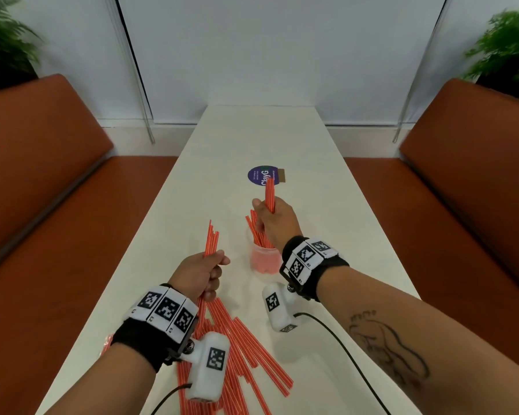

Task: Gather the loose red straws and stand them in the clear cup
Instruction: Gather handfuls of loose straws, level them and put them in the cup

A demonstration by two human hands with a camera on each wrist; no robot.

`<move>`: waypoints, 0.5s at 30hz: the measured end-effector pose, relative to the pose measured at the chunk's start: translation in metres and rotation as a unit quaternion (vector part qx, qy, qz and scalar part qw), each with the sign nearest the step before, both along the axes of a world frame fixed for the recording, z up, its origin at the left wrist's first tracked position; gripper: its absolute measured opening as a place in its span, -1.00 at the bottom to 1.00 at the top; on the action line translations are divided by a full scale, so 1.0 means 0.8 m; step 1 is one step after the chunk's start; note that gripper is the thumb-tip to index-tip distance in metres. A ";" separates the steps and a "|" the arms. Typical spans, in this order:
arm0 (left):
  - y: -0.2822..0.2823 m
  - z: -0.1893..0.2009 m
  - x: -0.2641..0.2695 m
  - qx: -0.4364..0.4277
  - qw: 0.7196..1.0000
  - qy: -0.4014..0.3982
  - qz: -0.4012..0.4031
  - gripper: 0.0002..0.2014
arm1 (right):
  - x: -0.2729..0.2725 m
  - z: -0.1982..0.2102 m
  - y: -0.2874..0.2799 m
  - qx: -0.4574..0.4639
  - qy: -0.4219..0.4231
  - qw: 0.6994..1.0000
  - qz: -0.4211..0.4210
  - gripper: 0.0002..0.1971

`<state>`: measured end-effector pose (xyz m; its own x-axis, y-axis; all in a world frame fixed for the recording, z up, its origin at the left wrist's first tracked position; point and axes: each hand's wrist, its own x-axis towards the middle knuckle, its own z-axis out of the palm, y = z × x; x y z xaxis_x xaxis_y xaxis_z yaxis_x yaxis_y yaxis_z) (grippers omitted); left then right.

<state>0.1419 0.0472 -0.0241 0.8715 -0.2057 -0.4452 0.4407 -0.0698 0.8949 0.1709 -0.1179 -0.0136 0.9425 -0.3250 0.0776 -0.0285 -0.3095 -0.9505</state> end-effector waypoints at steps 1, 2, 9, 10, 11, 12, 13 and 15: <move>-0.001 0.000 0.001 -0.002 1.000 -0.002 0.003 -0.72 | 0.000 -0.002 -0.001 0.003 -0.001 1.000 0.004 -0.73; -0.003 0.001 0.001 -0.004 1.000 -0.003 0.005 -0.71 | 0.000 -0.002 -0.002 0.009 -0.006 1.000 0.005 -0.77; -0.036 0.032 0.007 -0.043 0.998 -0.046 0.022 -0.59 | -0.007 0.016 -0.019 0.008 -0.065 0.997 -0.037 -0.89; -0.043 0.039 0.010 -0.055 0.996 -0.064 0.025 -0.58 | -0.010 0.022 -0.023 0.001 -0.075 0.996 -0.041 -0.85; -0.049 0.046 0.014 -0.073 0.994 -0.082 0.026 -0.57 | -0.014 0.028 -0.028 -0.008 -0.086 0.995 -0.047 -0.82; -0.056 0.054 0.018 -0.095 0.990 -0.098 0.027 -0.56 | -0.018 0.034 -0.032 -0.018 -0.098 0.994 -0.055 -0.80; -0.064 0.061 0.022 -0.119 0.986 -0.114 0.027 -0.55 | -0.023 0.040 -0.037 -0.023 -0.107 0.992 -0.059 -0.82; -0.079 0.073 0.030 -0.170 0.975 -0.140 0.030 -0.54 | -0.036 0.049 -0.047 0.003 -0.108 0.993 -0.041 -0.86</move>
